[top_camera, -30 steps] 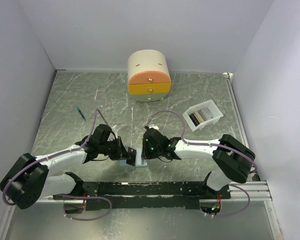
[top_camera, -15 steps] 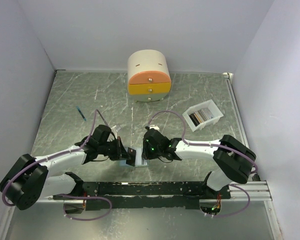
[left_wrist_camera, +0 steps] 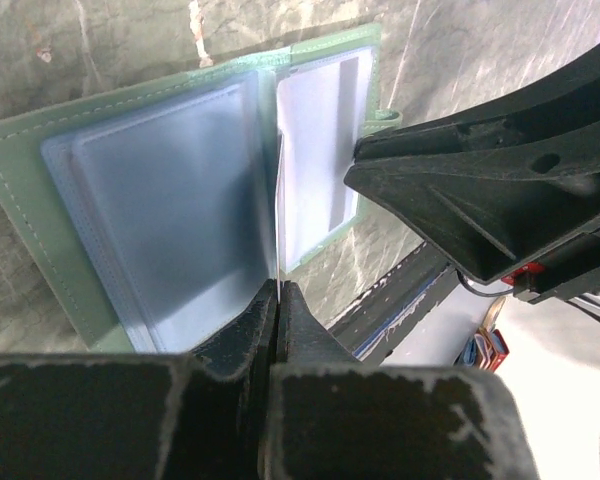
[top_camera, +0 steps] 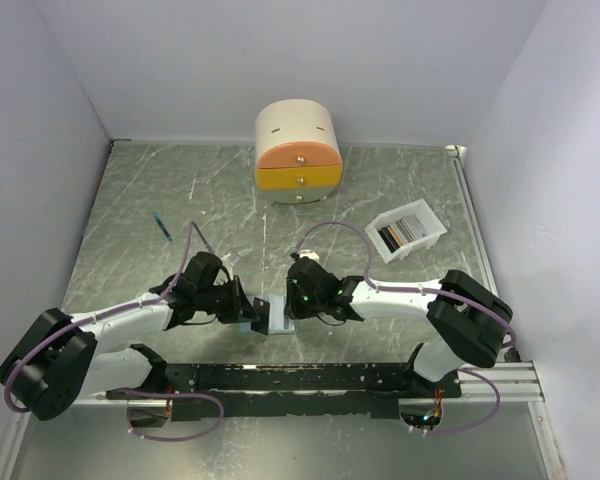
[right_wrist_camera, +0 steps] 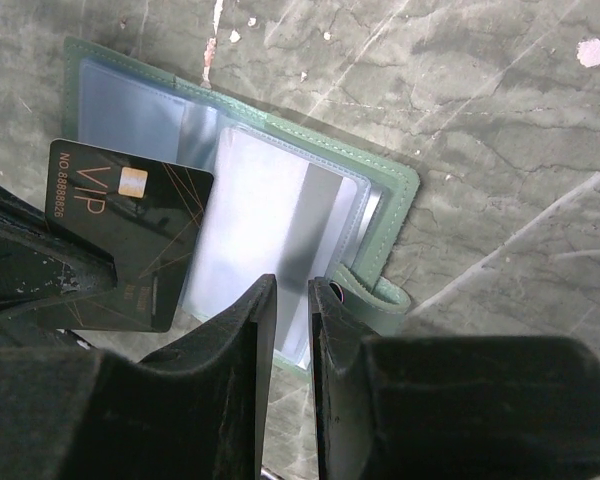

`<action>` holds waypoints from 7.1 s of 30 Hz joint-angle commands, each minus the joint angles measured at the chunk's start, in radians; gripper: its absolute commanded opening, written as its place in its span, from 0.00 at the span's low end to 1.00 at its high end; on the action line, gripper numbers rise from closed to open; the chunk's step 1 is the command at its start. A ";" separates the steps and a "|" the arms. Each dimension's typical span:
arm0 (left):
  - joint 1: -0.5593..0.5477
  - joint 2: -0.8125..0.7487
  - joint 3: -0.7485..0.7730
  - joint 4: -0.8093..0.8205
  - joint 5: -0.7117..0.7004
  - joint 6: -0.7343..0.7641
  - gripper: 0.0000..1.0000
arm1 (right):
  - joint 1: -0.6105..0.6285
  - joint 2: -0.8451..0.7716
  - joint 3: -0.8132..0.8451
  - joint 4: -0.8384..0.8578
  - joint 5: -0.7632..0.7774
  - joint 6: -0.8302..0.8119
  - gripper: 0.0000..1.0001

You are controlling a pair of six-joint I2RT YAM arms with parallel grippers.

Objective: Put the credit cards into the card holder
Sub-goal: Insert the credit card into the card holder.

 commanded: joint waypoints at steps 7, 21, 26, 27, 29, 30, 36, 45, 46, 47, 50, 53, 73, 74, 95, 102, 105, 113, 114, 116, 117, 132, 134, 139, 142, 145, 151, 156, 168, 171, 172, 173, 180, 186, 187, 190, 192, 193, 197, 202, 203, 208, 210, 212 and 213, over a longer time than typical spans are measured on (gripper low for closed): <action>0.007 0.020 -0.019 0.066 0.002 -0.021 0.07 | 0.001 -0.001 -0.010 -0.093 0.043 -0.019 0.20; 0.007 0.053 -0.018 0.110 0.010 -0.030 0.07 | 0.001 0.000 -0.011 -0.093 0.038 -0.016 0.20; 0.007 0.072 -0.027 0.143 0.013 -0.040 0.07 | 0.002 -0.003 -0.012 -0.093 0.041 -0.018 0.20; 0.007 0.076 -0.028 0.148 0.012 -0.041 0.07 | 0.001 -0.001 -0.012 -0.094 0.040 -0.018 0.20; 0.007 0.080 -0.028 0.152 0.012 -0.040 0.07 | 0.001 -0.002 -0.012 -0.096 0.041 -0.018 0.20; 0.006 0.081 -0.026 0.152 0.009 -0.040 0.07 | 0.002 -0.002 -0.012 -0.097 0.042 -0.018 0.20; 0.007 0.079 -0.026 0.149 -0.013 -0.038 0.07 | 0.001 -0.006 -0.012 -0.097 0.042 -0.016 0.20; 0.007 0.120 -0.060 0.221 -0.006 -0.063 0.07 | 0.002 -0.007 -0.017 -0.095 0.040 -0.012 0.20; 0.007 0.121 -0.062 0.225 -0.007 -0.063 0.07 | 0.003 -0.008 -0.017 -0.095 0.040 -0.013 0.20; 0.007 0.123 -0.061 0.226 -0.009 -0.062 0.07 | 0.002 -0.008 -0.015 -0.096 0.040 -0.014 0.20; 0.008 0.122 -0.059 0.217 -0.027 -0.057 0.07 | 0.004 -0.008 -0.012 -0.098 0.040 -0.014 0.20; 0.006 0.119 -0.060 0.219 -0.037 -0.058 0.07 | 0.003 -0.011 -0.011 -0.100 0.043 -0.014 0.20; 0.005 0.143 -0.093 0.298 -0.034 -0.090 0.07 | 0.003 -0.015 -0.018 -0.093 0.042 -0.008 0.20; 0.005 0.144 -0.096 0.304 -0.033 -0.092 0.07 | 0.003 -0.016 -0.019 -0.092 0.041 -0.006 0.20; -0.009 0.168 -0.104 0.314 -0.074 -0.094 0.09 | 0.005 -0.019 -0.022 -0.085 0.042 -0.005 0.20; -0.013 0.164 -0.126 0.355 -0.087 -0.119 0.07 | 0.004 -0.019 -0.025 -0.084 0.044 -0.004 0.20; -0.015 0.175 -0.113 0.348 -0.080 -0.111 0.07 | 0.004 -0.015 -0.022 -0.083 0.041 -0.007 0.20; -0.027 0.153 -0.087 0.273 -0.088 -0.086 0.34 | 0.005 -0.018 -0.002 -0.105 0.051 -0.014 0.20; -0.027 0.144 -0.082 0.257 -0.093 -0.083 0.36 | 0.005 -0.022 0.000 -0.109 0.054 -0.014 0.20; -0.029 0.124 -0.073 0.224 -0.107 -0.078 0.38 | 0.005 -0.028 0.001 -0.111 0.059 -0.015 0.20; -0.029 0.112 -0.070 0.209 -0.117 -0.075 0.39 | 0.005 -0.029 0.002 -0.110 0.059 -0.015 0.20; -0.050 0.122 -0.045 0.156 -0.119 -0.052 0.22 | 0.005 -0.010 0.013 -0.104 0.054 -0.018 0.20; -0.058 0.125 -0.049 0.167 -0.115 -0.056 0.21 | 0.004 -0.009 0.013 -0.101 0.051 -0.017 0.20; -0.072 0.147 -0.049 0.192 -0.115 -0.066 0.24 | 0.005 -0.006 0.015 -0.096 0.048 -0.017 0.20; -0.077 0.158 -0.042 0.199 -0.110 -0.066 0.31 | 0.005 -0.007 0.013 -0.097 0.046 -0.015 0.20; -0.079 0.146 -0.026 0.169 -0.117 -0.057 0.38 | 0.004 -0.015 0.013 -0.101 0.048 -0.015 0.20; -0.079 0.068 0.041 0.011 -0.200 -0.025 0.44 | 0.004 -0.046 0.018 -0.119 0.058 -0.014 0.20; -0.079 0.036 0.078 -0.093 -0.262 -0.014 0.46 | 0.005 -0.066 0.027 -0.137 0.066 -0.017 0.20; -0.079 0.058 0.082 -0.060 -0.245 -0.009 0.49 | 0.005 -0.094 0.044 -0.159 0.063 -0.015 0.20; -0.079 0.072 0.079 -0.041 -0.231 -0.011 0.50 | 0.005 -0.106 0.049 -0.171 0.068 -0.017 0.21; -0.079 0.077 0.079 -0.037 -0.227 -0.011 0.50 | 0.004 -0.107 0.053 -0.177 0.073 -0.018 0.22; -0.079 0.082 0.082 -0.035 -0.225 -0.011 0.50 | 0.005 -0.107 0.056 -0.183 0.080 -0.018 0.24; -0.079 0.092 0.072 -0.017 -0.205 -0.024 0.49 | 0.005 -0.074 0.050 -0.180 0.084 -0.020 0.34; -0.079 0.095 0.057 0.010 -0.191 -0.040 0.48 | 0.005 -0.062 0.052 -0.168 0.082 -0.027 0.38; -0.079 0.094 0.058 0.009 -0.192 -0.041 0.48 | 0.005 -0.066 0.050 -0.170 0.085 -0.028 0.40; -0.079 0.091 0.055 0.022 -0.185 -0.043 0.47 | 0.005 -0.078 0.050 -0.178 0.098 -0.028 0.44; -0.081 0.092 0.052 0.031 -0.178 -0.044 0.47 | 0.005 -0.088 0.045 -0.177 0.107 -0.025 0.50; -0.080 0.095 0.054 0.033 -0.178 -0.045 0.47 | 0.003 -0.093 0.041 -0.171 0.110 -0.023 0.53; -0.081 0.109 0.063 0.038 -0.170 -0.043 0.46 | 0.003 -0.091 0.023 -0.151 0.111 -0.021 0.55; -0.085 0.120 0.073 0.040 -0.174 -0.043 0.46 | 0.002 -0.052 0.022 -0.132 0.107 -0.029 0.52; -0.087 0.121 0.071 0.046 -0.174 -0.046 0.46 | 0.002 -0.047 0.021 -0.128 0.106 -0.030 0.51; -0.092 0.124 0.059 0.073 -0.177 -0.062 0.46 | 0.002 -0.047 0.006 -0.104 0.092 -0.032 0.47; -0.094 0.133 0.057 0.085 -0.174 -0.067 0.46 | 0.002 -0.042 0.000 -0.099 0.084 -0.031 0.47; -0.097 0.143 0.055 0.097 -0.170 -0.071 0.45 | 0.001 -0.034 -0.002 -0.093 0.076 -0.026 0.47; -0.098 0.146 0.055 0.103 -0.169 -0.074 0.45 | 0.002 -0.031 -0.005 -0.091 0.075 -0.021 0.46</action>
